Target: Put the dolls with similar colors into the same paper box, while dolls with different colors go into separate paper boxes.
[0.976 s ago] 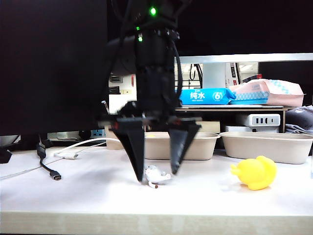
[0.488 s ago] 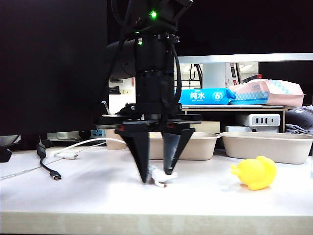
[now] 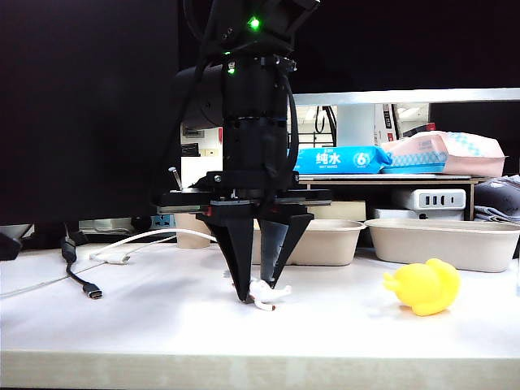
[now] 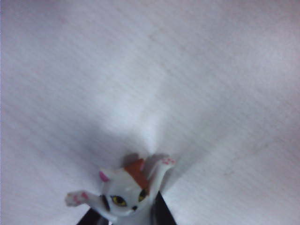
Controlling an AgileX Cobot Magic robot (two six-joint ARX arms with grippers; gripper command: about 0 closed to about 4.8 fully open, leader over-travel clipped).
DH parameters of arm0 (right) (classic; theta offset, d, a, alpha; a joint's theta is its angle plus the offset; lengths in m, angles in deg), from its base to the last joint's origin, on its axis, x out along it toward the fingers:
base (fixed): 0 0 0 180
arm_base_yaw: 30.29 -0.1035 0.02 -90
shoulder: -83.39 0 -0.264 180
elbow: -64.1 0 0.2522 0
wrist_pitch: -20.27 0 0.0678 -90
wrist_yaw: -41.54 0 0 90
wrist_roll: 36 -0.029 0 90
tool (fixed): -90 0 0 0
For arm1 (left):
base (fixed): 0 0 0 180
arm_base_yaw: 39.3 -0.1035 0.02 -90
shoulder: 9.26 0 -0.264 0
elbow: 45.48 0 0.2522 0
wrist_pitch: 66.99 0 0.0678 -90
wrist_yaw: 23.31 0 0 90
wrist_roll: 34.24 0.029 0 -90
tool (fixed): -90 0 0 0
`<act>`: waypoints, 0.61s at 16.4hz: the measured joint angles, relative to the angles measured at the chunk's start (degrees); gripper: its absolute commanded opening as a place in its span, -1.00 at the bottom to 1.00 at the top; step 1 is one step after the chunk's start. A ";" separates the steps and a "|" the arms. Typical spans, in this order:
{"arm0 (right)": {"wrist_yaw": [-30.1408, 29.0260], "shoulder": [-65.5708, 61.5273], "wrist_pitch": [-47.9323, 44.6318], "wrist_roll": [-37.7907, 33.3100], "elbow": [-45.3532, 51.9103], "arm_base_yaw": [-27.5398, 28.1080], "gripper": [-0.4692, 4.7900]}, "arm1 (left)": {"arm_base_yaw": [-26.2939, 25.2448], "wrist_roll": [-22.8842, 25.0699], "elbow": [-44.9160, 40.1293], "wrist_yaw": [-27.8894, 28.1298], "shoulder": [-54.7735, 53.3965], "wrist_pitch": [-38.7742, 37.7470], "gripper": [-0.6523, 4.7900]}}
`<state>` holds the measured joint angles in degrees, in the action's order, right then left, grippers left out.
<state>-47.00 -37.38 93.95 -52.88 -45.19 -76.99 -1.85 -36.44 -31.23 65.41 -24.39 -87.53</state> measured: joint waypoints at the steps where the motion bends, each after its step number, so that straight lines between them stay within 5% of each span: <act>1: -0.02 0.00 0.02 0.02 0.00 0.00 -0.55 | 0.00 0.00 0.00 0.00 0.22 -0.02 -0.78; 10: 2.99 5.70 0.00 0.98 -0.50 6.82 -0.55 | 0.46 0.00 0.00 0.13 8.94 -0.15 -0.78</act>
<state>-44.01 -31.68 93.95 -51.90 -45.69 -70.17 -1.39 -36.44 -31.23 65.54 -15.45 -87.69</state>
